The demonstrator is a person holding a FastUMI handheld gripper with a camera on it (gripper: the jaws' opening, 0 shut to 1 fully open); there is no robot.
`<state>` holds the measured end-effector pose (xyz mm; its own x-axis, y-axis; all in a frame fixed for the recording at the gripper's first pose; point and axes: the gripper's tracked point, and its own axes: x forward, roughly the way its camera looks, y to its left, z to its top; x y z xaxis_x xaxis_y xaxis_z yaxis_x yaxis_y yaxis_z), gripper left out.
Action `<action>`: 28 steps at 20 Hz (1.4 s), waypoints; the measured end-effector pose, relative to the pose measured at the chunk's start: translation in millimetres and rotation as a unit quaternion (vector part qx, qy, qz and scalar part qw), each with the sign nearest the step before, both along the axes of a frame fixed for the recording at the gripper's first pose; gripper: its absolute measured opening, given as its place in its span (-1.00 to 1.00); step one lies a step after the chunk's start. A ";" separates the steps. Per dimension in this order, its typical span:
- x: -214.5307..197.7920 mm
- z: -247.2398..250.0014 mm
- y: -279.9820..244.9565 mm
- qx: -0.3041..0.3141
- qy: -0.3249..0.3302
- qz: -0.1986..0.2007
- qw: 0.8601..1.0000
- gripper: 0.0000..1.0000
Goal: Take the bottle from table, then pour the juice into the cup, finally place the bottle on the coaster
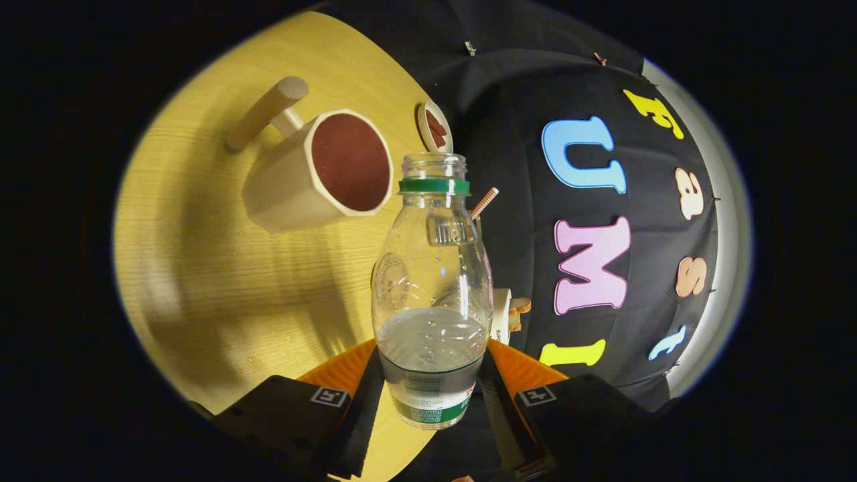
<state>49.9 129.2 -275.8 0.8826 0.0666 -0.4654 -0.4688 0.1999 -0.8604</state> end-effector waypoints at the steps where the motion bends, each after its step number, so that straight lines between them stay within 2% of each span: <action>1: 0.7 -0.2 -1.3 -0.004 0.002 0.001 1.000 0.53; 28: 27.7 13.1 -1.8 -0.124 -0.033 0.077 0.989 0.52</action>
<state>77.5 127.5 -262.7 0.8997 0.0931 -0.4266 -0.4191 -0.0900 -0.9035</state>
